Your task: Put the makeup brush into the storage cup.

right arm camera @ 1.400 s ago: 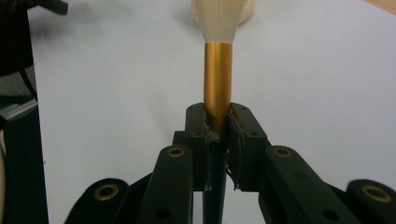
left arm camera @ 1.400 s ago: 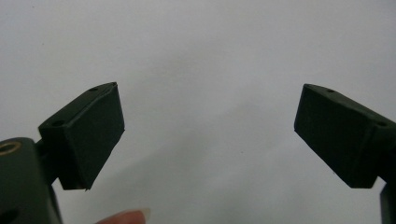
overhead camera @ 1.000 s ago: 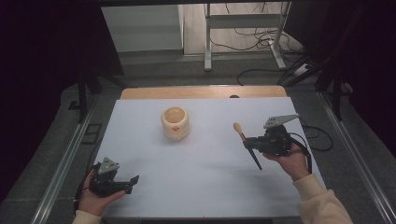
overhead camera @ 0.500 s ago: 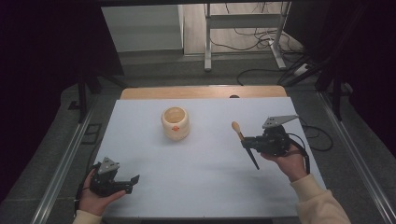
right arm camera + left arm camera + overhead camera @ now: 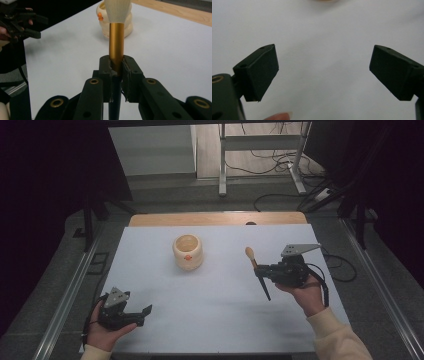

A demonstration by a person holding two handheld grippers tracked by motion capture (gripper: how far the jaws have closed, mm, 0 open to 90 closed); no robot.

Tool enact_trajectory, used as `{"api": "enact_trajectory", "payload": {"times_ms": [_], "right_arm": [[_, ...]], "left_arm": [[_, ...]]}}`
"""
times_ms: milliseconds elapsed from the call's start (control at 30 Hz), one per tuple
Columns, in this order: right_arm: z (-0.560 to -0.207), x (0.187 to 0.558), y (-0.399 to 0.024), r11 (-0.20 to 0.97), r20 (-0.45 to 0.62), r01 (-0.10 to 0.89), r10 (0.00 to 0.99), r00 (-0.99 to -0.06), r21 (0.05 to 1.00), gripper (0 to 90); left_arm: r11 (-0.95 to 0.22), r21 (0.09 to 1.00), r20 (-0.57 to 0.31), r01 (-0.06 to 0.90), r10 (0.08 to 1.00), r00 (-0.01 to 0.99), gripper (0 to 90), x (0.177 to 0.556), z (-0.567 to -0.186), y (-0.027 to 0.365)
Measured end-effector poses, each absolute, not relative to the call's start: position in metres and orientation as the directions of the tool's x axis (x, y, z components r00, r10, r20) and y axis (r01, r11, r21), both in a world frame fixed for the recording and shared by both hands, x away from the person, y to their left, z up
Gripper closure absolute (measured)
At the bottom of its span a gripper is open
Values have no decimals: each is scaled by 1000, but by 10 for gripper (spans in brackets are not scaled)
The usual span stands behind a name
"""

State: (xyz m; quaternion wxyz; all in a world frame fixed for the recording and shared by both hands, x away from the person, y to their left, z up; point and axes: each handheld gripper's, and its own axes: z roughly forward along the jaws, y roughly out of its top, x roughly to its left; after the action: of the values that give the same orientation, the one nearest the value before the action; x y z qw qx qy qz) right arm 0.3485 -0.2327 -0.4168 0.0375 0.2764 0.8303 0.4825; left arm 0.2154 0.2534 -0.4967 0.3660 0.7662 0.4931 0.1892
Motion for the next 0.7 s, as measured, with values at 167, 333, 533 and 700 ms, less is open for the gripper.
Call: {"api": "enact_trajectory", "payload": {"times_ms": [167, 333, 533, 700], "right_arm": [[-415, 347, -229, 357, 223, 421, 480, -848, 834, 792], [-415, 346, -227, 352, 218, 412, 477, -852, 840, 792], [-415, 346, -227, 347, 215, 412, 485, -848, 842, 792], [-415, 346, -227, 339, 211, 405, 485, -849, 849, 792]], "left_arm": [[-219, 763, -93, 608, 893, 439, 125, 216, -494, 251], [-190, 778, -120, 598, 891, 439, 140, 216, -490, 248], [-177, 787, -140, 591, 882, 451, 141, 217, -486, 240], [-161, 811, -153, 562, 870, 469, 149, 221, -481, 228]]}}
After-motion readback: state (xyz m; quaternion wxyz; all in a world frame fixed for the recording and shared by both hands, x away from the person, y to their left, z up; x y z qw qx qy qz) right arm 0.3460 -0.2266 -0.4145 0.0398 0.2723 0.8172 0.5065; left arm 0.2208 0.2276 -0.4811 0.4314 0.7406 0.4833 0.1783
